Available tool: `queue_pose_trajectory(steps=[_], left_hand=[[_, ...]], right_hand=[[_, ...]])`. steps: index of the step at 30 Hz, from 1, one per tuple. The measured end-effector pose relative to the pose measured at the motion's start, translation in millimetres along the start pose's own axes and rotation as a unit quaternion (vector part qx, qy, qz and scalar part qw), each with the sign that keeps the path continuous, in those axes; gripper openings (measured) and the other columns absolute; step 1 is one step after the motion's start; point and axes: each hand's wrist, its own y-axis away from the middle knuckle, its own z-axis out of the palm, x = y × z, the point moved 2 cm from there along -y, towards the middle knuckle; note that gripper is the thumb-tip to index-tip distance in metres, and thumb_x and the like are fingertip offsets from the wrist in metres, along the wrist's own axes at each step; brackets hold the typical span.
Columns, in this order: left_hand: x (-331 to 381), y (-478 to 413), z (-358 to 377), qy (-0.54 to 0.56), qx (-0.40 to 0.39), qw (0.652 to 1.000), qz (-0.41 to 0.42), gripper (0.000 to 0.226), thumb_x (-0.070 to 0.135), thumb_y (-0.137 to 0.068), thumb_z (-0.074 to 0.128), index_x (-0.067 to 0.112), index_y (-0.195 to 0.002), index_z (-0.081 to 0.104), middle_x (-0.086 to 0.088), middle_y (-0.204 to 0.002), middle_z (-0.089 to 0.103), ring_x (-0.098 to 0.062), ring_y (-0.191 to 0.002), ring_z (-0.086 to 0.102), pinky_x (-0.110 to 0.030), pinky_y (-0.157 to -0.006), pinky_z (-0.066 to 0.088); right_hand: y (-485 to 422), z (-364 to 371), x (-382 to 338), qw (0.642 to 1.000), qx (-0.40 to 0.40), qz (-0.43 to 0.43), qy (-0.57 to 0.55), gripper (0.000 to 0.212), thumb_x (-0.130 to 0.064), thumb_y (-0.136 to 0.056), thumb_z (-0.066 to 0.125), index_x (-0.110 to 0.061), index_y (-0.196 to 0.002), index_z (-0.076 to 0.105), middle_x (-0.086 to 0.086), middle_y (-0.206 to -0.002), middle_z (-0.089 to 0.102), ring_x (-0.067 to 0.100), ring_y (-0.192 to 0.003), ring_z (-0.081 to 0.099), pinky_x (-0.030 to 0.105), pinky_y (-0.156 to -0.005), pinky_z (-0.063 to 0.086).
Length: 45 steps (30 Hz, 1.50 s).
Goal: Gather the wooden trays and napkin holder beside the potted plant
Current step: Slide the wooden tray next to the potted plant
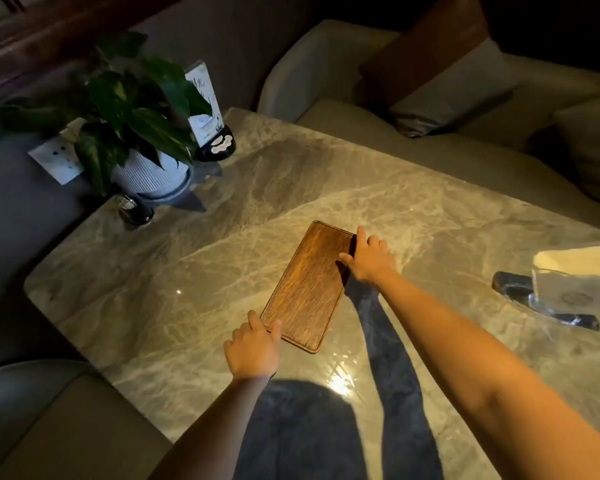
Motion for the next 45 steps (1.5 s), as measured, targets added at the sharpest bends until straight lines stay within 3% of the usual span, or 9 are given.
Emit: queue_pose_trajectory(steps=[7,14,23,28,31,33,36,40,45], left_hand=[[6.6,-3.3,10.6,0.034,-0.01,0.999,-0.033,0.056,0.051,-0.092,0.028,0.008,-0.126,0.039,-0.014,-0.117,0.06,-0.029,-0.101,0.059,-0.039,-0.079,0.048],[19.1,-7.8,8.3,0.029,-0.003,0.999,-0.034,0.055,0.052,-0.092,0.029,0.008,-0.124,0.041,-0.013,-0.117,0.059,-0.027,-0.102,0.059,-0.036,-0.079,0.049],[15.7,-5.1,3.8,0.083,-0.042,0.99,-0.102,0.057,0.052,-0.092,0.032,0.004,-0.123,0.037,-0.022,-0.123,0.051,-0.036,-0.112,0.05,-0.044,-0.086,0.045],[2.8,-4.7,-5.9,0.101,-0.04,0.985,-0.131,0.059,0.056,-0.089,0.036,0.005,-0.12,0.039,-0.022,-0.121,0.051,-0.038,-0.111,0.05,-0.046,-0.089,0.044],[0.2,-9.4,-14.6,0.103,-0.031,0.987,-0.122,0.057,0.056,-0.088,0.039,0.007,-0.118,0.041,-0.021,-0.119,0.053,-0.037,-0.11,0.051,-0.046,-0.088,0.046],[6.8,-13.6,-20.0,0.093,-0.026,0.991,-0.095,0.055,0.054,-0.089,0.04,0.008,-0.117,0.042,-0.019,-0.119,0.054,-0.037,-0.109,0.052,-0.045,-0.085,0.045],[20.8,-19.6,-22.2,0.083,-0.042,0.994,-0.058,0.053,0.051,-0.09,0.04,0.006,-0.118,0.042,-0.019,-0.121,0.052,-0.037,-0.11,0.051,-0.045,-0.087,0.045],[24.4,-30.9,-21.4,0.036,-0.063,0.997,-0.035,0.055,0.053,-0.091,0.033,0.009,-0.124,0.039,-0.017,-0.125,0.051,-0.033,-0.113,0.051,-0.043,-0.089,0.045],[27.7,-40.4,-15.4,0.041,-0.101,0.994,-0.023,0.059,0.056,-0.091,0.026,0.011,-0.129,0.032,-0.015,-0.116,0.062,-0.033,-0.105,0.06,-0.042,-0.086,0.048]], right_hand=[[-22.8,0.1,8.0,0.997,-0.049,0.042,-0.042,0.081,-0.051,-0.089,0.05,-0.014,-0.148,0.008,0.02,-0.15,0.023,0.038,-0.138,0.022,0.048,-0.109,0.03],[-30.5,0.7,10.7,0.996,-0.065,0.028,-0.05,0.073,-0.049,-0.084,0.06,-0.009,-0.137,0.031,0.02,-0.141,0.034,0.036,-0.132,0.029,0.046,-0.106,0.035],[-13.4,9.1,14.1,0.993,-0.074,0.039,-0.081,0.074,-0.044,-0.08,0.067,0.001,-0.13,0.036,0.024,-0.134,0.045,0.037,-0.127,0.039,0.041,-0.103,0.038],[-1.2,15.2,17.0,0.985,-0.085,0.051,-0.144,0.06,-0.041,-0.082,0.066,0.002,-0.118,0.044,0.022,-0.12,0.054,0.036,-0.116,0.05,0.04,-0.091,0.044],[1.7,13.4,5.2,0.984,-0.084,0.018,-0.154,0.042,-0.044,-0.085,0.063,-0.003,-0.08,0.054,0.011,-0.078,0.056,0.024,-0.075,0.057,0.03,-0.06,0.042],[3.8,16.5,-6.4,0.983,-0.096,0.001,-0.154,0.045,-0.044,-0.085,0.063,-0.002,-0.1,0.055,0.017,-0.099,0.059,0.03,-0.094,0.058,0.036,-0.075,0.048],[6.5,17.0,-11.3,0.987,-0.059,0.028,-0.148,0.068,-0.037,-0.083,0.067,-0.004,-0.131,0.032,0.021,-0.137,0.039,0.041,-0.126,0.04,0.045,-0.099,0.041],[1.3,6.2,8.7,0.992,-0.014,0.078,-0.097,0.078,-0.032,-0.078,0.073,-0.012,-0.136,0.024,0.02,-0.14,0.026,0.041,-0.127,0.035,0.046,-0.095,0.045],[-14.3,-10.2,30.4,0.982,-0.035,0.134,-0.13,0.093,-0.035,-0.076,0.075,-0.019,-0.145,0.014,0.02,-0.142,0.023,0.043,-0.126,0.038,0.048,-0.098,0.043]])
